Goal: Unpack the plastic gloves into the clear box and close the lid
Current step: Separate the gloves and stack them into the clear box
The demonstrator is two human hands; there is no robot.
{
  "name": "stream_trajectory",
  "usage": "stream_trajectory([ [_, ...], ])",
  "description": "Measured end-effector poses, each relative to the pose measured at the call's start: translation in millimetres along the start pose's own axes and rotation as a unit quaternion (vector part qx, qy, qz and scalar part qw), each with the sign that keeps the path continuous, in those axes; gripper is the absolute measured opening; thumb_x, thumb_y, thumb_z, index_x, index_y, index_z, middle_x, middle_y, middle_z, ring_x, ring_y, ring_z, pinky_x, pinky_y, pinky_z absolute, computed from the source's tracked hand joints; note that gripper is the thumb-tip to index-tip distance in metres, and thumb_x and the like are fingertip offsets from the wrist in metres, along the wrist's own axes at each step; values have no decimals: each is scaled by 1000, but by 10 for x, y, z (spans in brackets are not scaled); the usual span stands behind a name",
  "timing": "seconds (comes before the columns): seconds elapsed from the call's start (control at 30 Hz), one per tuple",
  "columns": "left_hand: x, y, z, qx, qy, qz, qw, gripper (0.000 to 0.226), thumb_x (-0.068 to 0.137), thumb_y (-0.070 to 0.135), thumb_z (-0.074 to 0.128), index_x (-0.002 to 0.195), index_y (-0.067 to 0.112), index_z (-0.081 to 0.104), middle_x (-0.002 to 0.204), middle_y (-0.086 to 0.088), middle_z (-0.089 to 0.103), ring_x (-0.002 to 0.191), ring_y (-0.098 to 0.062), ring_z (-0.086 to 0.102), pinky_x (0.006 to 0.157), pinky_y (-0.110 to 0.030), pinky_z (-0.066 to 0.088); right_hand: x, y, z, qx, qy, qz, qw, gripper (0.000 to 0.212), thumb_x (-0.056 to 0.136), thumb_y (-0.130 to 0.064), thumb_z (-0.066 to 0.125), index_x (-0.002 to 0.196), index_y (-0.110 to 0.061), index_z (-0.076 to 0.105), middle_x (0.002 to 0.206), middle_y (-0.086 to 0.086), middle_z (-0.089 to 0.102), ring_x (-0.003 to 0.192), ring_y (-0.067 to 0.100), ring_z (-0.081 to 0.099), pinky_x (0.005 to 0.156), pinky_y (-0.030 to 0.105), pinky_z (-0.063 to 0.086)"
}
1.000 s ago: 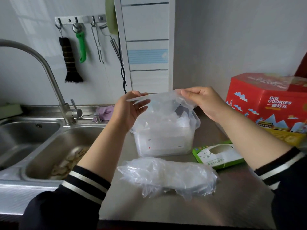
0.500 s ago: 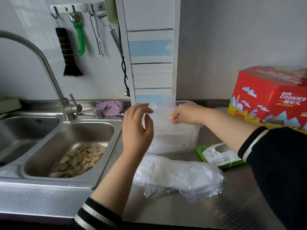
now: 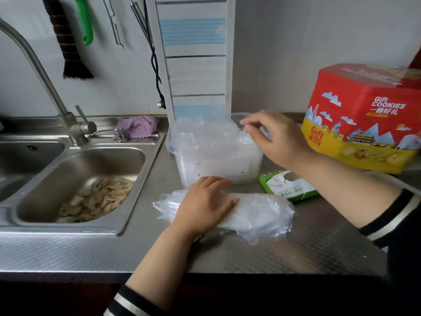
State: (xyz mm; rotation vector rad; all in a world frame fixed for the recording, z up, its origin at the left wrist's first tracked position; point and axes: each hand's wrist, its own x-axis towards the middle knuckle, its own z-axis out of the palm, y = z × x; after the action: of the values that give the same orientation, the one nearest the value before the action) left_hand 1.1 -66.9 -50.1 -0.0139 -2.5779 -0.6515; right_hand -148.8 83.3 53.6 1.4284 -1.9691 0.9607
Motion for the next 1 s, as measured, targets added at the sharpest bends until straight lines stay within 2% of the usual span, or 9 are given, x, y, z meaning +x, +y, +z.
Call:
stream_trajectory([
  [0.07, 11, -22, 32, 7, -41, -17, 999, 51, 82, 57, 48, 112, 23, 70, 108, 2, 68, 100, -20, 60, 91, -31, 45, -336, -191, 2, 38, -44, -3, 998, 22, 92, -32, 58, 102, -15, 67, 91, -4, 69, 81, 8, 63, 70, 27, 53],
  [0.17, 3, -29, 55, -25, -25, -37, 999, 33, 82, 46, 54, 97, 24, 74, 94, 3, 69, 90, -21, 60, 80, -36, 48, -683, -360, 39, 63, -262, 175, 947, 45, 78, -59, 65, 111, -29, 59, 107, -17, 61, 98, 0, 57, 85, 30, 51],
  [0.23, 2, -28, 57, -40, 17, -37, 998, 19, 81, 36, 61, 86, 23, 74, 86, 6, 68, 83, -18, 58, 77, -36, 47, -831, -324, 92, 23, -367, 224, 903, 55, 74, -56, 72, 120, -34, 50, 119, -22, 51, 111, 1, 50, 96, 30, 44],
  [0.27, 10, -34, 60, -44, 38, -34, 998, 15, 81, 33, 64, 82, 22, 73, 83, 7, 68, 81, -18, 58, 78, -34, 46, -870, -294, 117, 23, -373, 232, 898, 54, 74, -52, 74, 120, -35, 50, 120, -22, 50, 112, 2, 49, 96, 31, 43],
  [0.5, -8, 16, -5, -100, 161, -37, 981, 15, 83, 33, 71, 79, 19, 68, 80, 12, 65, 82, -10, 56, 75, -19, 42, -774, -310, 197, 152, -200, 249, 936, 8, 84, -32, 72, 90, -29, 68, 93, -16, 65, 95, 1, 60, 89, 38, 49],
  [0.63, -15, 38, -49, -112, 240, -47, 963, 24, 87, 41, 62, 94, 18, 66, 93, 15, 62, 91, -4, 57, 82, -12, 40, -547, -382, 140, 180, -168, 224, 943, 9, 88, -26, 66, 91, -22, 73, 89, -13, 67, 89, 3, 62, 87, 30, 51],
  [0.77, -27, 9, -80, -124, 330, -61, 934, 34, 90, 39, 57, 112, 14, 57, 110, 5, 56, 105, -12, 54, 94, -23, 40, -134, -441, -53, 205, -135, 218, 945, 13, 90, -20, 63, 100, -18, 72, 93, -17, 67, 85, -15, 58, 80, 9, 46],
  [0.9, -25, -38, -107, -112, 392, -43, 912, 32, 93, 33, 54, 118, 15, 48, 116, -2, 52, 108, -23, 53, 95, -36, 42, 350, -388, -196, 208, -69, 205, 954, 18, 92, -18, 62, 104, -8, 71, 89, 9, 69, 75, 9, 61, 71, 25, 53],
  [1.0, -23, -59, -108, -110, 390, -50, 913, 29, 93, 31, 52, 118, 16, 48, 117, -3, 52, 108, -24, 52, 93, -42, 43, 622, -265, -187, 202, 2, 207, 957, 14, 92, -19, 64, 97, -10, 72, 87, 8, 70, 72, 5, 61, 75, 23, 52],
])
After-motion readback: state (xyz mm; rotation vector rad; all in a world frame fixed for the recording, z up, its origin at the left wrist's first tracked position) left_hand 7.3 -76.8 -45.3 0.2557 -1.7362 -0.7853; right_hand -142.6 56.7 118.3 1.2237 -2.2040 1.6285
